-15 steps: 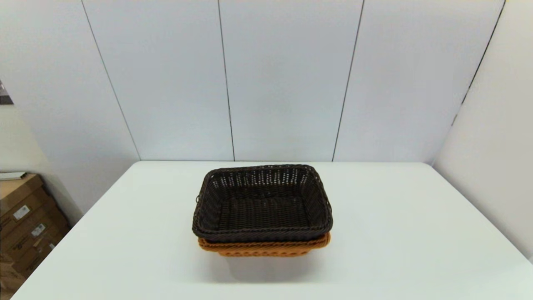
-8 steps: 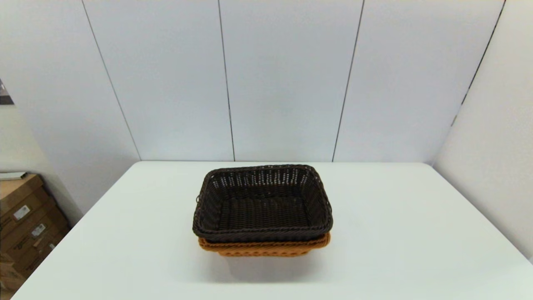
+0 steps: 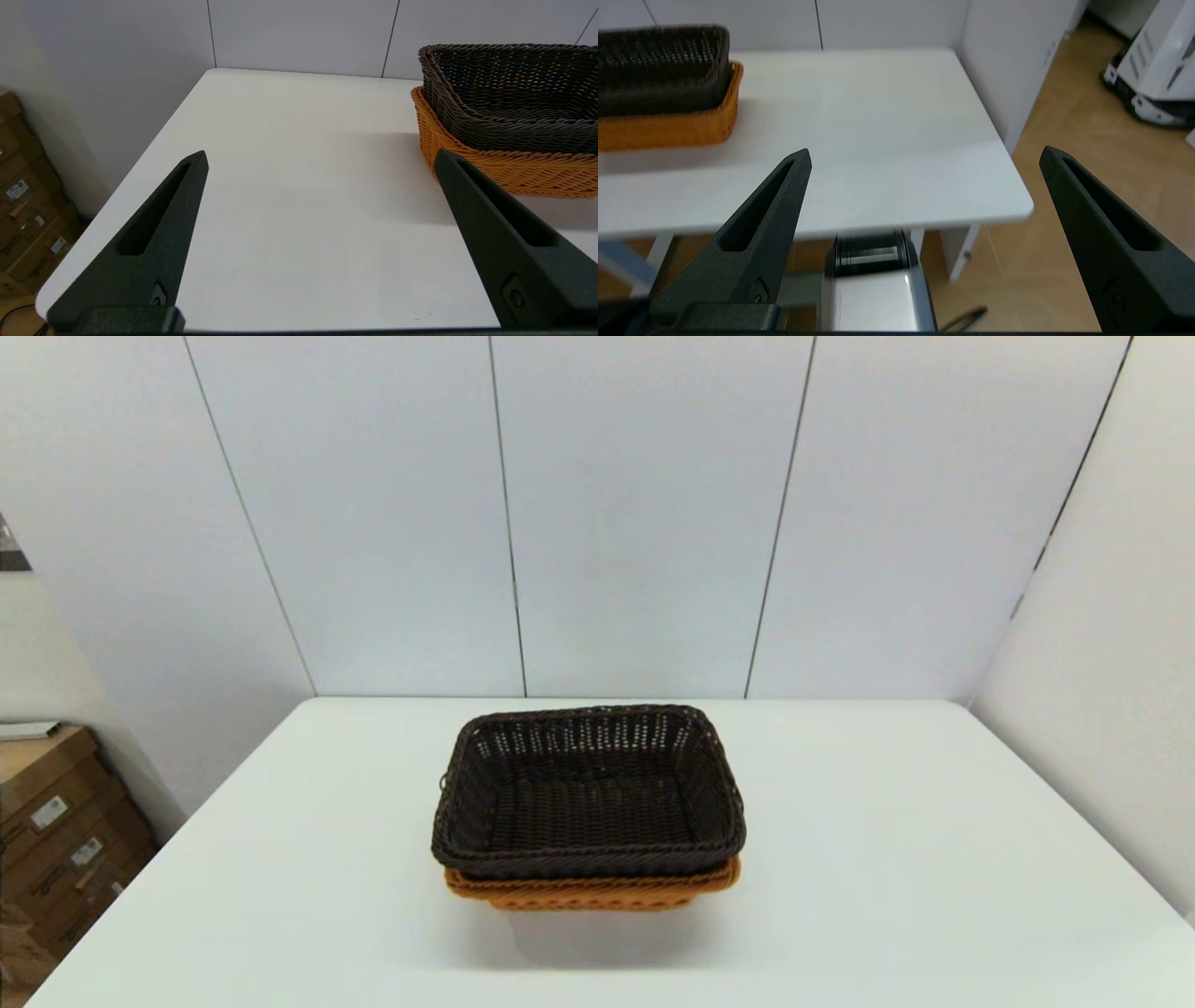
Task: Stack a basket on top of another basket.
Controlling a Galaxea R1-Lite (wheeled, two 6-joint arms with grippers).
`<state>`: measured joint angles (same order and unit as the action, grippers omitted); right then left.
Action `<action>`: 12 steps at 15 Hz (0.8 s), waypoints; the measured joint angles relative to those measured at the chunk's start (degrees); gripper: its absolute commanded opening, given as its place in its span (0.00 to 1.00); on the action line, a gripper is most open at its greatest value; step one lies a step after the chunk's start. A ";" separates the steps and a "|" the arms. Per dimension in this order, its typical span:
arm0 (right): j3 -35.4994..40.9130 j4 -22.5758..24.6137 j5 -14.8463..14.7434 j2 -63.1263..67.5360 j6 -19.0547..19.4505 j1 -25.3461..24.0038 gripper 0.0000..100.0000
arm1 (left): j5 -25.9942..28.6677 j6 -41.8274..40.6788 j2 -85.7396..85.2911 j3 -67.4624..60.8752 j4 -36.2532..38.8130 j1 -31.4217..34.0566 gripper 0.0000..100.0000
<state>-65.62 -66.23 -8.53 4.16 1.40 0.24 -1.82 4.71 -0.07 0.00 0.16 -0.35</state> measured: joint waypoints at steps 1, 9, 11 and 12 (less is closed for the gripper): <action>4.66 5.27 0.05 -1.44 -0.26 -0.04 1.00 | 0.00 -0.02 0.00 0.00 -0.02 0.00 1.00; 48.02 51.14 -1.63 -4.21 3.97 -0.15 1.00 | 0.00 -0.02 0.00 0.00 0.00 0.02 1.00; 55.56 60.11 0.11 -4.23 5.67 -0.17 1.00 | 0.00 0.00 0.00 0.00 0.00 0.02 1.00; 58.30 61.99 1.97 -4.25 6.42 -0.17 1.00 | 0.00 0.00 0.00 0.00 0.00 0.02 1.00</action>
<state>-7.33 -4.24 -6.56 -0.10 7.83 0.07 -1.82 4.71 -0.07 0.00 0.16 -0.33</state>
